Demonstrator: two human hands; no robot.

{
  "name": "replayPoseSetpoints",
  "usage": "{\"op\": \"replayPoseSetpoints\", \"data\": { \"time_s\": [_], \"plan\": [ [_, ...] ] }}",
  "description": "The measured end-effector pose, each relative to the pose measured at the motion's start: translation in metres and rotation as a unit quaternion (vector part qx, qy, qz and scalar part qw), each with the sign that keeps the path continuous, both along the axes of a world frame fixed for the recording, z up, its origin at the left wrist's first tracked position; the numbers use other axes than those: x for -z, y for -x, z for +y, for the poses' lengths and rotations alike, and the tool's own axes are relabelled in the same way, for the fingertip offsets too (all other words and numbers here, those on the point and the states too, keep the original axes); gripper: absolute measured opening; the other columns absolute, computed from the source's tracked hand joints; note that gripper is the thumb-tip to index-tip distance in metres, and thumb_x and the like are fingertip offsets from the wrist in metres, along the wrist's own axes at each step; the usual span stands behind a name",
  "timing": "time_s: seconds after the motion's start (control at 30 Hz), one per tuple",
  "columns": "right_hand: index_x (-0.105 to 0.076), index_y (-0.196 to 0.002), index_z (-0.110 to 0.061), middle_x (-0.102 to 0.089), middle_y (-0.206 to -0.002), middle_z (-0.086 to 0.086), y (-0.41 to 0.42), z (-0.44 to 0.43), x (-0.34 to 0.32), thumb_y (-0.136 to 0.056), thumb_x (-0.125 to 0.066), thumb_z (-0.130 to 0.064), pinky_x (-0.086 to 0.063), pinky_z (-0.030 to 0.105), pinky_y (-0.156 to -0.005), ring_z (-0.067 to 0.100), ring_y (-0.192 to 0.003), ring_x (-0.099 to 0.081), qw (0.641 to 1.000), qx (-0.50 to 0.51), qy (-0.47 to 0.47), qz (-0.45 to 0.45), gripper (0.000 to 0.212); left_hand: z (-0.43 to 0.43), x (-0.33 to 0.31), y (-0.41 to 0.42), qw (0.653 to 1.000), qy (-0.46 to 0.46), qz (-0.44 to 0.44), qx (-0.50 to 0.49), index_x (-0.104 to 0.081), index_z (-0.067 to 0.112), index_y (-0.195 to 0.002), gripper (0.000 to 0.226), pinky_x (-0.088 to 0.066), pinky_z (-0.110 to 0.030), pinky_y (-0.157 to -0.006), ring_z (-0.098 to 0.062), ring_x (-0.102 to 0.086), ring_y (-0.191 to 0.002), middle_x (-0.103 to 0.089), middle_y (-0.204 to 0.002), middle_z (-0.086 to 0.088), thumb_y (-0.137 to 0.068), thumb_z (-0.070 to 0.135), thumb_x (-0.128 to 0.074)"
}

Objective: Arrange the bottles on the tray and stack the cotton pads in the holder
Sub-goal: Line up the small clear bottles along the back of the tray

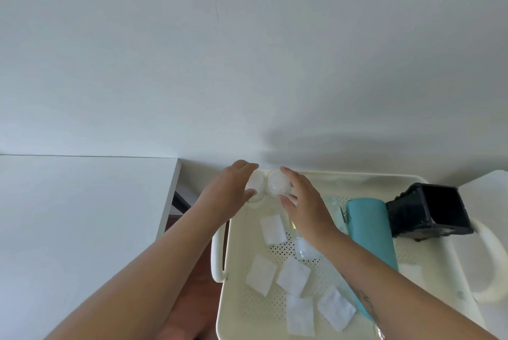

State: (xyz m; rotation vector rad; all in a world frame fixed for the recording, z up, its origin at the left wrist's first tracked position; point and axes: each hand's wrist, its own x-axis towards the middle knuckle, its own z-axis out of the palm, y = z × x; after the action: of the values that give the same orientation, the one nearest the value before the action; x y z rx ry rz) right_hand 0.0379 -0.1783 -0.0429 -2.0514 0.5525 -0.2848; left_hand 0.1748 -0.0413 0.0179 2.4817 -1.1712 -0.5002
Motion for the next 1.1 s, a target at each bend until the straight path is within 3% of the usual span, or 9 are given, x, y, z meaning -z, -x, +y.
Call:
{"op": "replayPoseSetpoints", "data": {
  "time_s": [0.2, 0.3, 0.37, 0.47, 0.63, 0.73, 0.83, 0.93, 1.1],
  "plan": [
    [-0.032, -0.146, -0.037, -0.043, -0.142, -0.01, 0.004, 0.005, -0.001, -0.095, -0.057, -0.012, -0.05, 0.038, -0.101, 0.011, -0.119, -0.051, 1.0, 0.008, -0.01, 0.001, 0.062, 0.003, 0.001, 0.002, 1.0, 0.024, -0.017, 0.009, -0.038, 0.019, -0.146, 0.064, -0.046, -0.031, -0.099, -0.019, -0.051, -0.124, -0.044, -0.147, 0.001, -0.089, 0.025, -0.068],
    [-0.031, -0.144, -0.043, -0.041, -0.136, -0.02, 0.011, 0.0, -0.012, -0.094, -0.058, -0.014, -0.048, 0.033, -0.102, -0.004, -0.117, -0.045, 1.0, 0.025, 0.0, -0.011, 0.064, 0.002, -0.008, 0.008, 0.997, 0.067, -0.045, 0.008, -0.043, 0.017, -0.142, 0.062, -0.046, -0.032, -0.097, -0.02, -0.048, -0.126, -0.049, -0.141, 0.001, -0.087, 0.026, -0.07],
    [-0.033, -0.142, -0.044, -0.04, -0.135, -0.024, 0.018, -0.006, -0.021, -0.094, -0.056, -0.016, -0.045, 0.031, -0.103, -0.011, -0.12, -0.042, 0.999, 0.041, -0.001, -0.02, 0.061, -0.001, -0.016, 0.016, 0.993, 0.1, -0.061, 0.007, -0.046, 0.017, -0.139, 0.057, -0.049, -0.034, -0.094, -0.019, -0.05, -0.122, -0.054, -0.134, 0.001, -0.087, 0.027, -0.069],
    [-0.039, -0.14, -0.04, -0.042, -0.137, -0.022, 0.039, -0.018, -0.033, -0.095, -0.053, -0.02, -0.043, 0.031, -0.105, 0.0, -0.126, -0.045, 0.998, 0.062, 0.011, -0.011, 0.051, -0.006, -0.026, 0.035, 0.988, 0.143, -0.061, 0.004, -0.05, 0.019, -0.135, 0.05, -0.051, -0.032, -0.086, -0.017, -0.055, -0.114, -0.058, -0.126, 0.004, -0.088, 0.028, -0.068],
    [-0.045, -0.139, -0.03, -0.043, -0.13, -0.023, 0.086, -0.02, -0.038, -0.097, -0.052, -0.021, -0.041, 0.028, -0.106, 0.003, -0.122, -0.047, 0.995, 0.083, 0.049, 0.018, 0.043, -0.015, -0.018, 0.085, 0.978, 0.195, 0.013, -0.068, -0.056, 0.024, -0.125, 0.042, -0.048, -0.023, -0.081, -0.009, -0.058, -0.099, -0.06, -0.117, 0.01, -0.086, 0.03, -0.07],
    [-0.048, -0.137, -0.027, -0.048, -0.13, -0.017, 0.111, -0.01, -0.028, -0.097, -0.052, -0.02, -0.039, 0.027, -0.107, 0.003, -0.125, -0.044, 0.993, 0.08, 0.067, 0.049, 0.041, -0.016, 0.006, 0.115, 0.975, 0.182, 0.049, -0.115, -0.054, 0.03, -0.123, 0.042, -0.044, -0.013, -0.076, -0.001, -0.056, -0.092, -0.058, -0.115, 0.016, -0.085, 0.035, -0.07],
    [-0.054, -0.133, -0.019, -0.054, -0.134, -0.004, 0.128, -0.004, -0.015, -0.096, -0.055, -0.015, -0.038, 0.036, -0.111, 0.012, -0.132, -0.041, 0.984, 0.056, 0.138, 0.096, 0.038, -0.013, 0.035, 0.142, 0.97, 0.167, 0.099, -0.147, -0.054, 0.028, -0.124, 0.043, -0.044, -0.017, -0.08, -0.006, -0.057, -0.099, -0.057, -0.119, 0.012, -0.085, 0.032, -0.071],
    [-0.067, -0.118, -0.009, -0.066, -0.121, 0.007, 0.137, -0.004, -0.001, -0.086, -0.068, -0.006, -0.039, 0.052, -0.11, 0.031, -0.126, -0.054, 0.947, 0.03, 0.3, 0.113, 0.032, -0.01, 0.058, 0.161, 0.967, 0.155, 0.103, -0.173, -0.054, 0.02, -0.125, 0.047, -0.051, -0.027, -0.081, -0.015, -0.059, -0.098, -0.05, -0.114, 0.011, -0.083, 0.028, -0.073],
    [-0.067, -0.115, -0.015, -0.065, -0.115, 0.004, 0.139, -0.005, 0.012, -0.08, -0.073, -0.014, -0.03, 0.052, -0.114, 0.022, -0.108, -0.063, 0.917, 0.017, 0.376, 0.133, 0.035, -0.013, 0.08, 0.179, 0.955, 0.16, 0.124, -0.219, -0.047, 0.024, -0.127, 0.053, -0.049, -0.024, -0.078, -0.014, -0.056, -0.099, -0.039, -0.112, 0.018, -0.083, 0.035, -0.073]
  ]
}}
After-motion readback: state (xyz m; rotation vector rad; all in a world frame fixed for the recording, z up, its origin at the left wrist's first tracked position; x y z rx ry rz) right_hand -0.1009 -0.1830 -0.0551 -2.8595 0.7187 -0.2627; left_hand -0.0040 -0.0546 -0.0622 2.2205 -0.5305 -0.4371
